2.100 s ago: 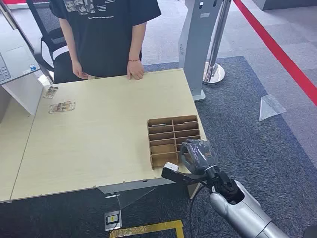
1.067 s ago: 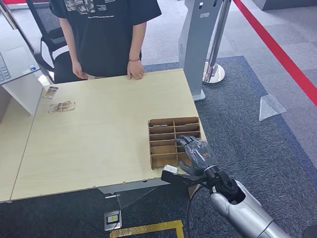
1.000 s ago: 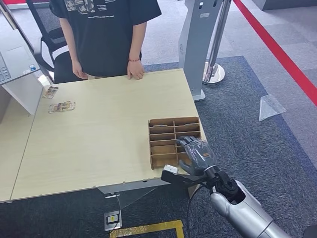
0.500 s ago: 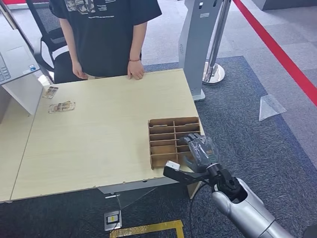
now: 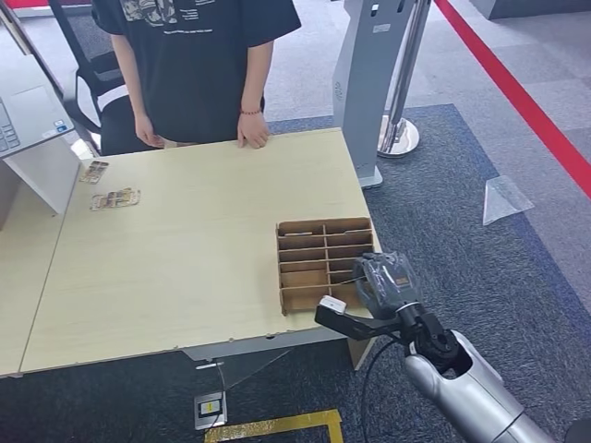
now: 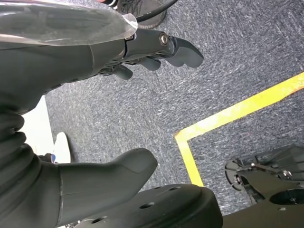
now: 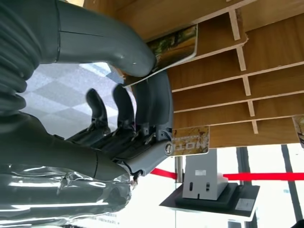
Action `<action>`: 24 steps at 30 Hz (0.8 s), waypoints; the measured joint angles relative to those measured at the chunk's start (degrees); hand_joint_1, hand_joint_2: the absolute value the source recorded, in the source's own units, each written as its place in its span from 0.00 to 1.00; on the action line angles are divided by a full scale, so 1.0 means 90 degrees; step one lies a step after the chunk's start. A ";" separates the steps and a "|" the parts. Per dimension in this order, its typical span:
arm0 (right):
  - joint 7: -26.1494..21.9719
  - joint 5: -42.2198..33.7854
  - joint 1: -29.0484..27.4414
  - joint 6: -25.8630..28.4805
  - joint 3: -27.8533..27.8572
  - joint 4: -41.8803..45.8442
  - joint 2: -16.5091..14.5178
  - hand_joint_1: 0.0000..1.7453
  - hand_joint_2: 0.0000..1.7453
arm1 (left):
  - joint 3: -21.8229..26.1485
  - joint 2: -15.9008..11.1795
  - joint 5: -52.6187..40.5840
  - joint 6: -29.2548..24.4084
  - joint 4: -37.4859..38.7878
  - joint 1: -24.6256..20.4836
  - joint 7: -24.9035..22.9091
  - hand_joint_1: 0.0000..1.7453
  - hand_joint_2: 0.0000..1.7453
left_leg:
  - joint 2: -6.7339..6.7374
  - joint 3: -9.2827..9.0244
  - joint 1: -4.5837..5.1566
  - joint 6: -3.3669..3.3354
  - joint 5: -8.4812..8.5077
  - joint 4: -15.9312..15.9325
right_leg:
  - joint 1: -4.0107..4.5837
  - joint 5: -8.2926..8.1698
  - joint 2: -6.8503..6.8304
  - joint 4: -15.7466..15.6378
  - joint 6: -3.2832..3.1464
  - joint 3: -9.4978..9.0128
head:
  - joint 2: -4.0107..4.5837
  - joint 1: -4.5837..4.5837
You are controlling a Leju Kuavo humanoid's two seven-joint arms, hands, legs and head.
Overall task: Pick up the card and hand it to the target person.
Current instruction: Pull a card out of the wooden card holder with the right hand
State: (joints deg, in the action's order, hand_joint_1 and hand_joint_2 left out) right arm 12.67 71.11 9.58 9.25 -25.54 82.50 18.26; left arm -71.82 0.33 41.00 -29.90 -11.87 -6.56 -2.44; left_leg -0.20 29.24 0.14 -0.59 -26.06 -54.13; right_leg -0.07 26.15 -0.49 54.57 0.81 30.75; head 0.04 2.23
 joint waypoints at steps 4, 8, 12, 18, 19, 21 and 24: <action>-0.0011 0.0030 -0.0053 -0.0018 0.0067 0.0068 0.0006 1.00 1.00 | 0.0000 0.0000 -0.0002 -0.0001 0.0000 0.0000 -0.0001 0.00 1.00 | 0.0000 0.0000 0.0000 0.0000 0.0000 0.0000 | 0.0000 0.0000 0.0000 0.0000 0.0000 0.0000 | 0.0001 0.0000; -0.0019 0.0057 -0.0088 -0.0030 0.0105 0.0127 0.0007 1.00 1.00 | 0.0000 -0.0001 -0.0002 -0.0004 0.0000 0.0000 -0.0001 0.00 1.00 | 0.0000 0.0000 0.0000 0.0000 0.0000 0.0000 | 0.0000 0.0000 0.0000 0.0000 0.0000 -0.0001 | 0.0001 -0.0001; -0.0021 0.0093 -0.0107 -0.0038 0.0119 0.0191 0.0015 1.00 1.00 | 0.0000 -0.0002 -0.0004 -0.0007 0.0000 0.0000 -0.0001 0.00 1.00 | 0.0000 0.0000 0.0000 0.0000 0.0000 0.0000 | 0.0000 0.0000 0.0000 0.0000 0.0000 0.0000 | 0.0001 -0.0001; -0.0131 0.0142 -0.0085 -0.0194 0.0148 0.0379 0.0077 1.00 1.00 | 0.0000 -0.0006 -0.0026 0.0004 0.0000 0.0000 0.0019 0.00 1.00 | 0.0000 0.0001 0.0000 0.0000 0.0000 0.0000 | 0.0000 0.0000 0.0000 0.0000 0.0000 0.0000 | 0.0000 -0.0001; -0.0177 0.0094 -0.0064 -0.0277 0.0153 0.0443 0.0104 1.00 1.00 | 0.0000 -0.0007 -0.0031 0.0007 0.0000 0.0000 0.0034 0.00 1.00 | 0.0000 0.0002 0.0000 0.0000 0.0000 0.0000 | 0.0000 0.0000 0.0000 0.0000 0.0000 -0.0001 | 0.0000 0.0000; -0.0269 -0.0082 0.0013 -0.0491 0.0161 0.0600 0.0177 1.00 1.00 | 0.0000 -0.0009 -0.0040 0.0008 0.0000 0.0001 0.0076 0.00 1.00 | 0.0000 0.0001 0.0000 0.0000 0.0000 0.0000 | 0.0000 -0.0001 0.0000 0.0001 0.0000 -0.0001 | 0.0000 0.0001; -0.0367 -0.0508 0.0213 -0.0876 0.0192 0.0917 0.0355 1.00 1.00 | 0.0000 -0.0010 -0.0043 0.0010 0.0000 0.0002 0.0130 0.00 1.00 | 0.0001 0.0000 0.0001 -0.0001 0.0001 -0.0002 | -0.0001 -0.0002 0.0000 0.0001 0.0001 -0.0002 | 0.0001 0.0000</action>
State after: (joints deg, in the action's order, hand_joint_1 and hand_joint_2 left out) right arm 9.37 66.54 11.50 1.37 -23.81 90.75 21.45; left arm -71.82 0.24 40.62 -29.81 -11.87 -6.55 -1.27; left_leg -0.20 29.24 0.15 -0.59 -26.06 -54.15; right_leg -0.08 26.13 -0.49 54.58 0.82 30.74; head 0.04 2.23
